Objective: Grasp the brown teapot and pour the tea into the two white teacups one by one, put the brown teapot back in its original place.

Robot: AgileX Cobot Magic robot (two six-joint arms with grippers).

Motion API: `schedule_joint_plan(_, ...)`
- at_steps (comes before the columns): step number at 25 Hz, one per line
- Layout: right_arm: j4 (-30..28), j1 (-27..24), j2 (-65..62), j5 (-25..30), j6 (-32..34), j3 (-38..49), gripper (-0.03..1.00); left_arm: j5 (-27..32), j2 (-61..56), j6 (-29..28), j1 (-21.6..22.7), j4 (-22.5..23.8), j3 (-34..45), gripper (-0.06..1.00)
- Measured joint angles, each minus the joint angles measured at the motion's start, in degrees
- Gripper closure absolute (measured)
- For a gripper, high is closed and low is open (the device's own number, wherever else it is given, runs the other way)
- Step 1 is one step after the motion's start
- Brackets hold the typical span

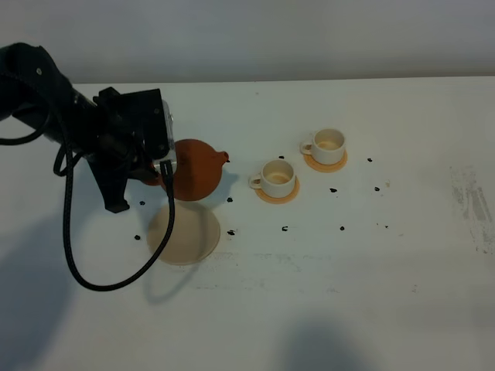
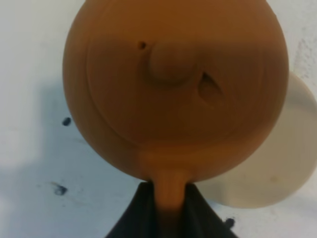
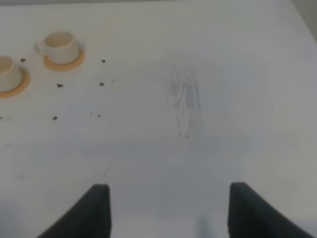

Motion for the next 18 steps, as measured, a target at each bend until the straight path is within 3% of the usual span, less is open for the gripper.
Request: schedule_joint_plan(18, 0.0, 0.0, 0.0, 0.0, 0.0, 0.0, 0.47, 5.9, 13.0, -0.5, -2.7, 5.5, -18.3, 0.87)
